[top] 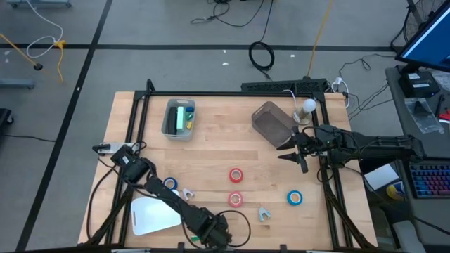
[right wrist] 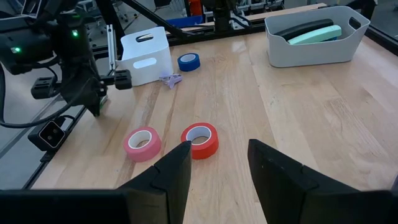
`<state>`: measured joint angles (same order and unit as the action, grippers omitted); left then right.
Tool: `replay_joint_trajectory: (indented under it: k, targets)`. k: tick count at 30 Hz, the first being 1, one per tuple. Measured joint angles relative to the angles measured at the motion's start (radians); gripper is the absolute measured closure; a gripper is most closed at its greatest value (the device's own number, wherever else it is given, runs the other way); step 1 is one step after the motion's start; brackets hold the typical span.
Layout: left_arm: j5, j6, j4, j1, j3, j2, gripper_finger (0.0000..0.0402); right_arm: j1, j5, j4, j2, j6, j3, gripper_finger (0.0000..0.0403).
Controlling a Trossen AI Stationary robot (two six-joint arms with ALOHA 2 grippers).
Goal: Pick and place Stapler, Stapler remover, tape
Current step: Put the green stapler into the gray bin
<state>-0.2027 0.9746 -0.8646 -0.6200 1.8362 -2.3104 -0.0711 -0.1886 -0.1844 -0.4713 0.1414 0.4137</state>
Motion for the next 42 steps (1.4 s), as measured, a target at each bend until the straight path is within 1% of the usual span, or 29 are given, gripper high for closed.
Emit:
replay_joint_trajectory:
  k: [7,10,13,15,18,21,24,27,29,32,33,35,37,39,42]
  targets:
    - [-0.014,-0.004,0.000,0.021,0.000,0.002,0.0395,0.000,0.000,0.000,0.000,0.002,0.000,0.0252]
    - [-0.001,-0.005,-0.001,0.043,-0.002,0.020,0.0394,0.000,0.000,0.000,0.000,0.003,0.000,0.0252]
    - [0.038,-0.021,-0.004,0.063,-0.002,0.066,0.0397,0.000,0.000,0.000,0.000,0.003,0.000,0.0252]
    - [0.082,-0.028,-0.006,0.075,-0.002,0.099,0.0396,0.000,0.000,0.001,0.000,0.003,0.000,0.0252]
    - [0.184,-0.038,-0.009,0.096,-0.002,0.163,0.0398,0.000,0.000,0.001,0.000,0.003,0.000,0.0252]
    - [0.310,-0.051,-0.018,0.123,-0.001,0.243,0.0397,0.000,0.000,0.003,0.000,0.009,0.000,0.0252]
    - [0.435,-0.074,-0.023,0.151,-0.001,0.319,0.0398,0.000,0.000,0.024,0.000,0.054,0.000,0.0252]
    - [0.559,-0.107,-0.020,0.183,-0.001,0.401,0.0398,0.001,-0.001,0.079,-0.005,0.094,0.000,0.0252]
    - [0.643,-0.143,-0.004,0.204,0.000,0.455,0.0398,0.000,-0.027,0.137,-0.008,0.120,0.000,0.0252]
    - [0.796,-0.221,0.042,0.238,0.000,0.522,0.0398,0.001,-0.108,0.275,-0.025,0.128,0.000,0.0252]
    - [0.845,-0.254,0.070,0.252,0.000,0.542,0.0398,0.005,-0.130,0.334,-0.036,0.129,0.000,0.0252]
    - [0.917,-0.337,0.164,0.278,0.000,0.581,0.0399,0.026,-0.135,0.462,-0.071,0.135,0.000,0.0252]
    - [0.946,-0.437,0.286,0.310,0.000,0.602,0.0399,0.053,-0.129,0.595,-0.122,0.121,0.000,0.0252]
    - [0.939,-0.540,0.428,0.339,0.001,0.608,0.0398,0.080,-0.126,0.718,-0.186,0.090,0.000,0.0252]
    - [0.863,-0.631,0.597,0.387,0.000,0.606,0.0399,0.116,-0.118,0.877,-0.301,0.061,0.001,0.0252]
